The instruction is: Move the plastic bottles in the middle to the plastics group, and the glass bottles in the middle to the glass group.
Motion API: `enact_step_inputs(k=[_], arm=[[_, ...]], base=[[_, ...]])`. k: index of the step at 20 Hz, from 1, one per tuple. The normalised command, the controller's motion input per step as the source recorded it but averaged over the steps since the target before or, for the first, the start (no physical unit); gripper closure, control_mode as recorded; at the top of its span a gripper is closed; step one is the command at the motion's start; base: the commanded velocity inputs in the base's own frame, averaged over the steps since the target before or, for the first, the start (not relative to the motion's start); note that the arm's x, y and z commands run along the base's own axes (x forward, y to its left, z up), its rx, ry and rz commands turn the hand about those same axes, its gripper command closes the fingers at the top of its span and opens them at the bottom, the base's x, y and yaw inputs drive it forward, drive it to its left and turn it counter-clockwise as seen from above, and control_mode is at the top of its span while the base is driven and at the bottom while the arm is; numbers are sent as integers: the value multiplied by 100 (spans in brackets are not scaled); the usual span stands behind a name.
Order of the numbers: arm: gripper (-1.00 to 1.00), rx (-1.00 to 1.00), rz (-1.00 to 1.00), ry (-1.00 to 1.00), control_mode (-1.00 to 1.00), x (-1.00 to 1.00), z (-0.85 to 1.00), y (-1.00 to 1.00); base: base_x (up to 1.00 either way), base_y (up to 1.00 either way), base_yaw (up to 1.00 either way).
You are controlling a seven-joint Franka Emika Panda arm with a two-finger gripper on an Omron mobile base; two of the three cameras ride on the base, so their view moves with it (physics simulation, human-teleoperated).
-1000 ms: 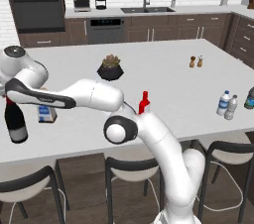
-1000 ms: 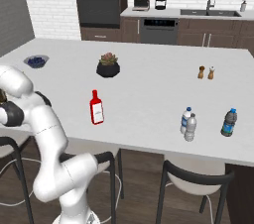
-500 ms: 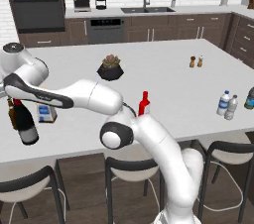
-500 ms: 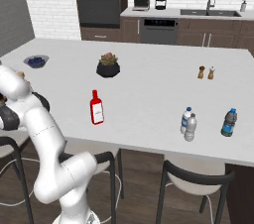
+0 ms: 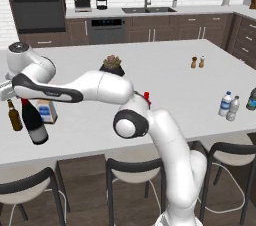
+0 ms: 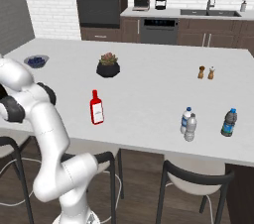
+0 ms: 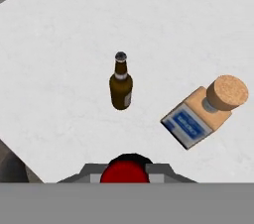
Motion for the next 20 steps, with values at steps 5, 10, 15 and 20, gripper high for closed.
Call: enact_step_inputs(k=[5,10,15,20], arm=[[100,10,0,-13,-100,16,0,0],[100,8,0,0,-100,0,0,0],[100,1,0,0,-100,11,2,5],[100,0,0,8,-100,12,4,9]], base=[[0,0,0],[0,0,0],[0,0,0],[0,0,0]])
